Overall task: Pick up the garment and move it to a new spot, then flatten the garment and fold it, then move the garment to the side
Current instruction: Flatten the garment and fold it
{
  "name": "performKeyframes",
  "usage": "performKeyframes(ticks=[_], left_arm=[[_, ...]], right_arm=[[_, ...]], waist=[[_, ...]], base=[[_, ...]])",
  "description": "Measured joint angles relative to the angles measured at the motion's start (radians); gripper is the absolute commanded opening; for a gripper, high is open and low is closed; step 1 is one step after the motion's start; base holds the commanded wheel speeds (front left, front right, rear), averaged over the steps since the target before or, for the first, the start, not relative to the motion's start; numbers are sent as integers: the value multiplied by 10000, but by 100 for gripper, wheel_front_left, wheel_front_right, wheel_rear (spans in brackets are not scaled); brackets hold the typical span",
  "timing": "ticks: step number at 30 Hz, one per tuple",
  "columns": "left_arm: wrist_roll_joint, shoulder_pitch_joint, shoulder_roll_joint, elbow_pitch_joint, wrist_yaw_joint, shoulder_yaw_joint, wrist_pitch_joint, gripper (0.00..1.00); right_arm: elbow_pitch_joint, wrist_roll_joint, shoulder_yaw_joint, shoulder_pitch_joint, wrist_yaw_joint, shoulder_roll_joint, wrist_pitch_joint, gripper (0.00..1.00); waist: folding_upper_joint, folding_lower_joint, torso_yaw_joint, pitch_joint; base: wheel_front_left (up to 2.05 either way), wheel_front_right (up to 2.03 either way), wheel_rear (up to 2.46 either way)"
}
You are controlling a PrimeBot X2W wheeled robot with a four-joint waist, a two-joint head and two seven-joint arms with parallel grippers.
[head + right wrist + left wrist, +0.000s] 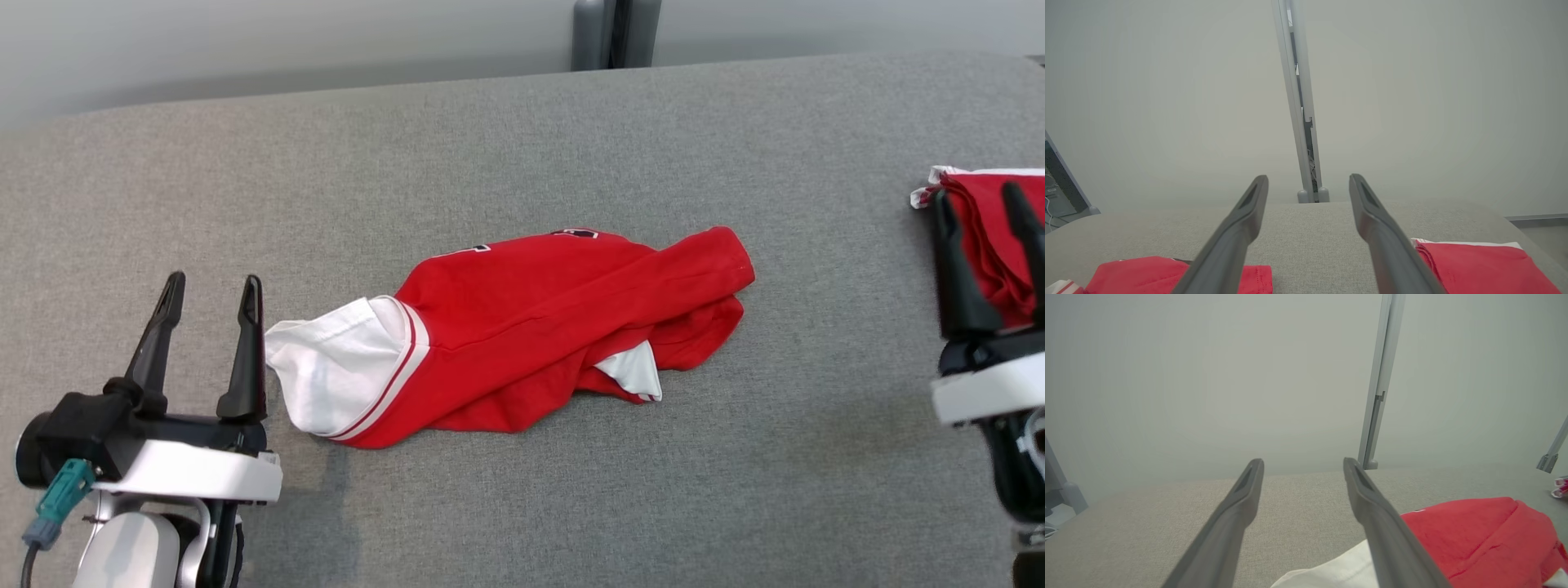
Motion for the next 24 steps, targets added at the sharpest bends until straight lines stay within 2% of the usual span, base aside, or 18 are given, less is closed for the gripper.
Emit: performKeyframes(ticks=[7, 11, 18, 21, 24], left_arm=[[-38, 438, 0, -19, 94, -63, 194, 100], [-84, 688, 2, -44, 144, -109, 328, 100], [-148, 827, 63, -130, 221, -155, 593, 100], [-318, 696, 153, -21, 176, -207, 1093, 100], [-616, 311, 336, 272, -81, -330, 2031, 100]], right_arm=[[-677, -1333, 171, 1216, 0, 819, -67, 100], [-807, -1551, 138, 1709, 0, 1135, -67, 100], [-932, -1595, 50, 1938, 0, 1331, 77, 100], [-1007, -1569, 100, 1932, 0, 1356, 123, 100], [-1012, -1536, 182, 1912, 0, 1384, 173, 100]], waist=[[0, 0, -55, -395], [0, 0, -68, -566], [0, 0, -60, -601], [0, 0, -70, -478], [0, 0, -122, -346]], base=[[0, 0, 0], [0, 0, 0], [0, 0, 0], [0, 0, 0], [0, 0, 0]])
